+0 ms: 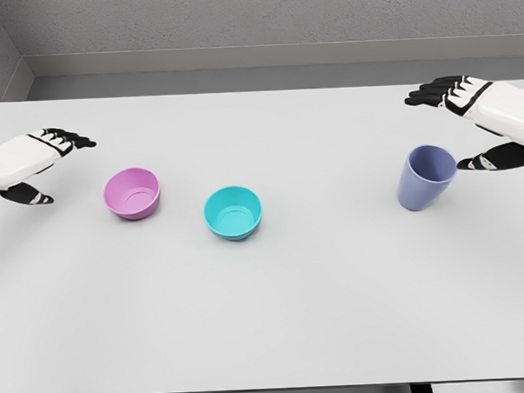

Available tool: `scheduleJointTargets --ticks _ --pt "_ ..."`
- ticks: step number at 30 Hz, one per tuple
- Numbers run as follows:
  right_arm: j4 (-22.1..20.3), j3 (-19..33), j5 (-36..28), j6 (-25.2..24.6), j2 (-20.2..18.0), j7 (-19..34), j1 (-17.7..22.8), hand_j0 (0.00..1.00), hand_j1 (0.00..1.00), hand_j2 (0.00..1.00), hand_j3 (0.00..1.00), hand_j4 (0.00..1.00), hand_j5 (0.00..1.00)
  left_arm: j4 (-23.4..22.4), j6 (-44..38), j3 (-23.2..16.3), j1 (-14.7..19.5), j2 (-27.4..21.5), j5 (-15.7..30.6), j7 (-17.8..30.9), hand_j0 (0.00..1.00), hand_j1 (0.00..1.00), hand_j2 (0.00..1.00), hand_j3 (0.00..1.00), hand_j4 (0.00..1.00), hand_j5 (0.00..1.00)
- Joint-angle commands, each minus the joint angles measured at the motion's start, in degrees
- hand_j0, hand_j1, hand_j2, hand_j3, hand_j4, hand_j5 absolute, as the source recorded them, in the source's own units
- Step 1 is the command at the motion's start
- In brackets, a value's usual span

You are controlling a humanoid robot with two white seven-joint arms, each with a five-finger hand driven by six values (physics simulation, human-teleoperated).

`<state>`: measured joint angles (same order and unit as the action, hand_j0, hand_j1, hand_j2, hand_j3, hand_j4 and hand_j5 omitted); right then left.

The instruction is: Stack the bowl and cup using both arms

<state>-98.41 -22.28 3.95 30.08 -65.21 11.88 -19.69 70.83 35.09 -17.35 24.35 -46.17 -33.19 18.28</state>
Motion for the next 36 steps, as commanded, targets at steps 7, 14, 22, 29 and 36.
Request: scheduleJointTargets --ticks 7,14,22,29,36 --pt "0.06 1.10 -0.53 0.07 -1.59 -0.10 -1.76 1.00 1.00 1.00 1.00 1.00 1.00 0.18 -0.09 -1.02 0.79 0.20 0.15 0.09 1.00 1.00 1.00 1.00 1.00 1.00" --pt "0.85 2.33 -0.70 -0.02 -3.17 0.08 -1.76 1.00 1.00 1.00 1.00 1.00 1.00 0.27 -0.09 -7.25 6.50 3.63 -2.05 3.96 1.00 1.00 1.00 1.00 1.00 1.00" --pt "1.56 2.25 -0.61 -0.19 -3.26 0.08 -1.67 1.00 1.00 1.00 1.00 1.00 1.00 0.62 -0.09 -13.24 12.39 3.98 -3.36 14.24 1.00 1.00 1.00 1.00 1.00 1.00" --pt "1.91 2.25 -0.61 -0.19 -3.35 0.08 -1.67 1.00 1.00 1.00 1.00 1.00 1.00 0.62 -0.09 -13.15 13.18 4.24 -3.19 13.98 1.00 1.00 1.00 1.00 1.00 1.00" --pt "1.91 2.25 -0.61 -0.19 -3.35 0.08 -1.67 1.00 1.00 1.00 1.00 1.00 1.00 1.50 -0.09 -13.41 12.48 4.42 -1.52 13.89 1.00 1.00 1.00 1.00 1.00 1.00"
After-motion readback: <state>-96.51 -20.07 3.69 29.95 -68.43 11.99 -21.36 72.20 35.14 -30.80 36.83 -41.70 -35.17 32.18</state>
